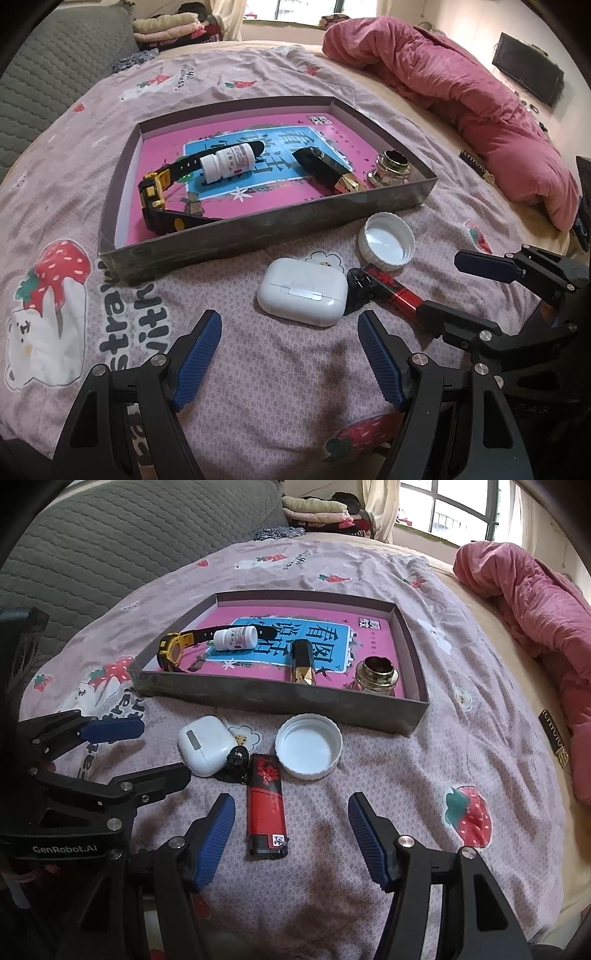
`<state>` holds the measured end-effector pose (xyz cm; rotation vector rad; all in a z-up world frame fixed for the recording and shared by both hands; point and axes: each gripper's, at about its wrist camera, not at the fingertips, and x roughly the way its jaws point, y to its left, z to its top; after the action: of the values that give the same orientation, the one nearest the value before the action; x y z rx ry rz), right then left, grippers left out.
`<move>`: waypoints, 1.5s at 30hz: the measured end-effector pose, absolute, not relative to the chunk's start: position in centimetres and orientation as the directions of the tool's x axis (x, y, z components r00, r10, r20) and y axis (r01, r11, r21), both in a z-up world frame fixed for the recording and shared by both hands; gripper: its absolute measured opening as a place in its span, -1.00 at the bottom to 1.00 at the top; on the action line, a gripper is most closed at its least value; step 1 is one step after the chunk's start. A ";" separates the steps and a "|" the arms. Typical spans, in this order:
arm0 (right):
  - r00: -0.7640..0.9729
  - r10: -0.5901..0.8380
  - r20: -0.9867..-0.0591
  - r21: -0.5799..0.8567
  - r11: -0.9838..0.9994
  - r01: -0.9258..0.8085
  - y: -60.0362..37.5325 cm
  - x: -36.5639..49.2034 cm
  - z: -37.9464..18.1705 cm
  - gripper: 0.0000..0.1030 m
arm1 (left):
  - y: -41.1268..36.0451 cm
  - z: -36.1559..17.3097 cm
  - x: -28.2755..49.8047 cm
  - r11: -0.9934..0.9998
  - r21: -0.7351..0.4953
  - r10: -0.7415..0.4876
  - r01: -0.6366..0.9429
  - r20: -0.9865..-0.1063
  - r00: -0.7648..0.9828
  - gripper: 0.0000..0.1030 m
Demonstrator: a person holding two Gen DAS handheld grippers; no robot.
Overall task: Organize rigid objects
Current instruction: 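Move the left tool onto the white earbud case while the right tool moves onto the red lighter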
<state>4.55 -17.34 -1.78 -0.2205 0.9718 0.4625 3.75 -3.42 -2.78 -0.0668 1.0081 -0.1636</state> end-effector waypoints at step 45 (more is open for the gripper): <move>0.414 0.268 -0.870 0.058 0.889 -0.454 -16.4 6.1 -4.5 0.22 | -3.7 -5.9 7.4 0.989 -0.119 -0.145 0.083 -0.858 0.492 0.52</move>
<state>6.06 -16.45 -4.51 -0.1978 1.0513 0.4571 7.39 -3.72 -5.87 -0.0646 1.0472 -0.1387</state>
